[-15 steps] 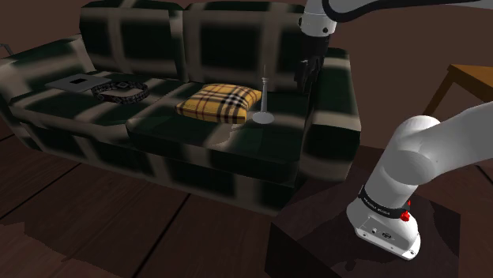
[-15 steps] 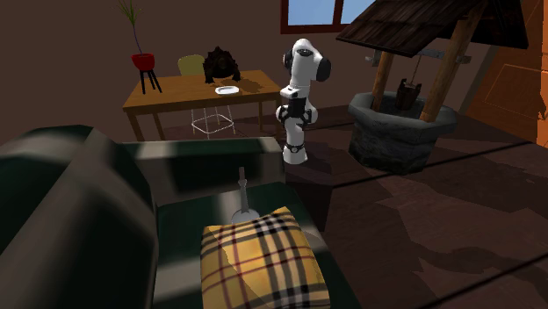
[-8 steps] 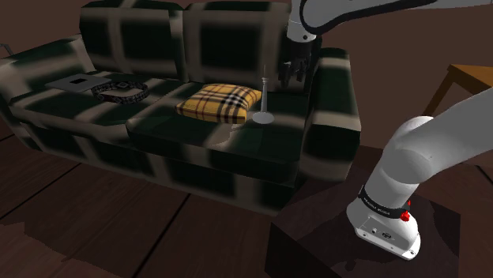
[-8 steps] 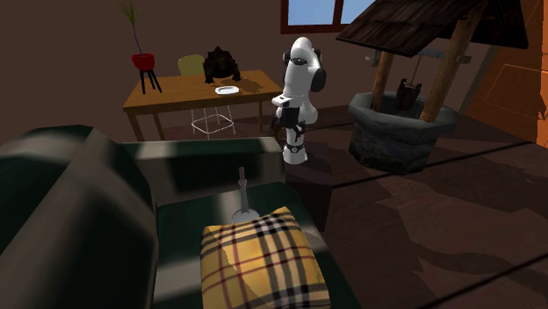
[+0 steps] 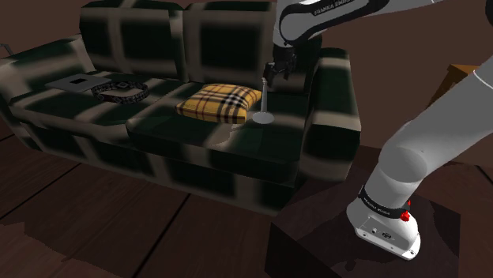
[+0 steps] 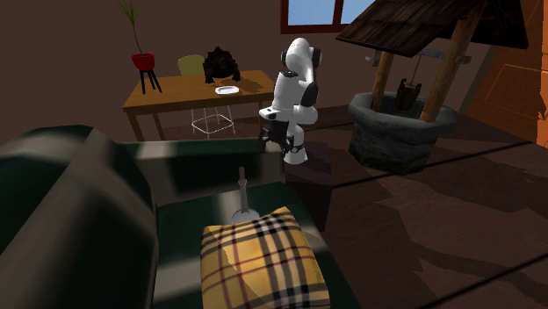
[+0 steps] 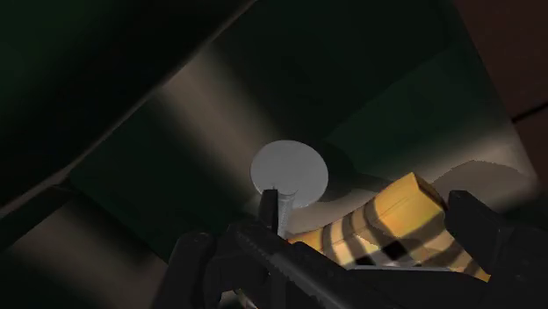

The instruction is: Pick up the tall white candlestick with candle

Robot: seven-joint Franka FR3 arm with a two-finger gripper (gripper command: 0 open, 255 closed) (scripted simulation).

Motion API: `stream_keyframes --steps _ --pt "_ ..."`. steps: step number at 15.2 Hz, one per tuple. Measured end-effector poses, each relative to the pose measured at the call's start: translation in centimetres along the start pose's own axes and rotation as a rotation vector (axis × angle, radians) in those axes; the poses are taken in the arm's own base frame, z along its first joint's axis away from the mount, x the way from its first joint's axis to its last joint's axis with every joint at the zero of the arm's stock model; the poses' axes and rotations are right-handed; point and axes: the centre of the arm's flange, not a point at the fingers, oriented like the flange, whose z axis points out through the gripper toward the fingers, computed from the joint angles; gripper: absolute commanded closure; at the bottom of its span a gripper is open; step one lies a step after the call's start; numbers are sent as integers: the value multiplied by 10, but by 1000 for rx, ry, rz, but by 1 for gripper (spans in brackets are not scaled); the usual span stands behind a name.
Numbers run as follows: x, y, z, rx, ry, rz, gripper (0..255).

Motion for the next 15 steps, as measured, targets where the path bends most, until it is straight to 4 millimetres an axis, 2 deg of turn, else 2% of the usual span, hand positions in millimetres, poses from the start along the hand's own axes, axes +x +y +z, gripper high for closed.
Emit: stream_keyframes --steps 7,12,15 --pt "65 31 40 -31 69 119 0" --pt "113 57 59 -53 118 204 0" --pt "119 60 73 -58 127 220 0"
